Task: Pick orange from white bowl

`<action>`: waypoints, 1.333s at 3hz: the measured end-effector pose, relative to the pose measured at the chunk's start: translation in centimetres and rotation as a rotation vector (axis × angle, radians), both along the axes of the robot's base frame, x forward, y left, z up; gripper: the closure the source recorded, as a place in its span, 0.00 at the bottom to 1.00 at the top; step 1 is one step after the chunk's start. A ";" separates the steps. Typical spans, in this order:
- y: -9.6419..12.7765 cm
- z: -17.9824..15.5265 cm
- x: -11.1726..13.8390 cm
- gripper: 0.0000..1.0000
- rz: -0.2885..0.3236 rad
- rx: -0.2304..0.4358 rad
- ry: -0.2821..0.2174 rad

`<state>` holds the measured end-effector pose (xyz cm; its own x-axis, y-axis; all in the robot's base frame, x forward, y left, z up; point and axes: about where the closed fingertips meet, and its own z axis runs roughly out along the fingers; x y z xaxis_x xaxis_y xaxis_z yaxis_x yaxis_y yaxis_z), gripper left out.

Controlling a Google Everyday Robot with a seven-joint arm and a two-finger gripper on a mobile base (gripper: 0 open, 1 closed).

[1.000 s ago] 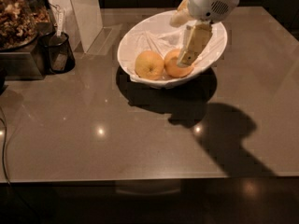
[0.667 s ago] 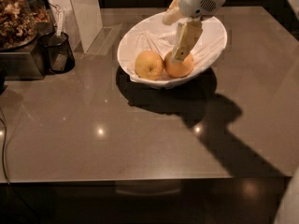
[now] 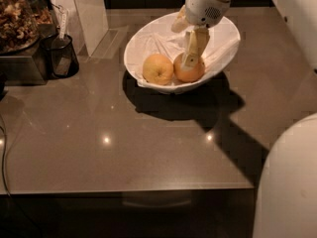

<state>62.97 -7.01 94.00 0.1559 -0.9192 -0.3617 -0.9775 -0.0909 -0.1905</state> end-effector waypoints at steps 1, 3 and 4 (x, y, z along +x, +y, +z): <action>0.0 -2.2 0.8 0.20 0.013 -0.051 0.028; 0.1 -5.6 1.9 0.21 0.041 -0.113 0.069; -0.3 -6.9 2.3 0.20 0.048 -0.156 0.083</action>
Offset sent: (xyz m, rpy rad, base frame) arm 0.0090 -0.0085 -0.0556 -0.1677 0.1166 0.0639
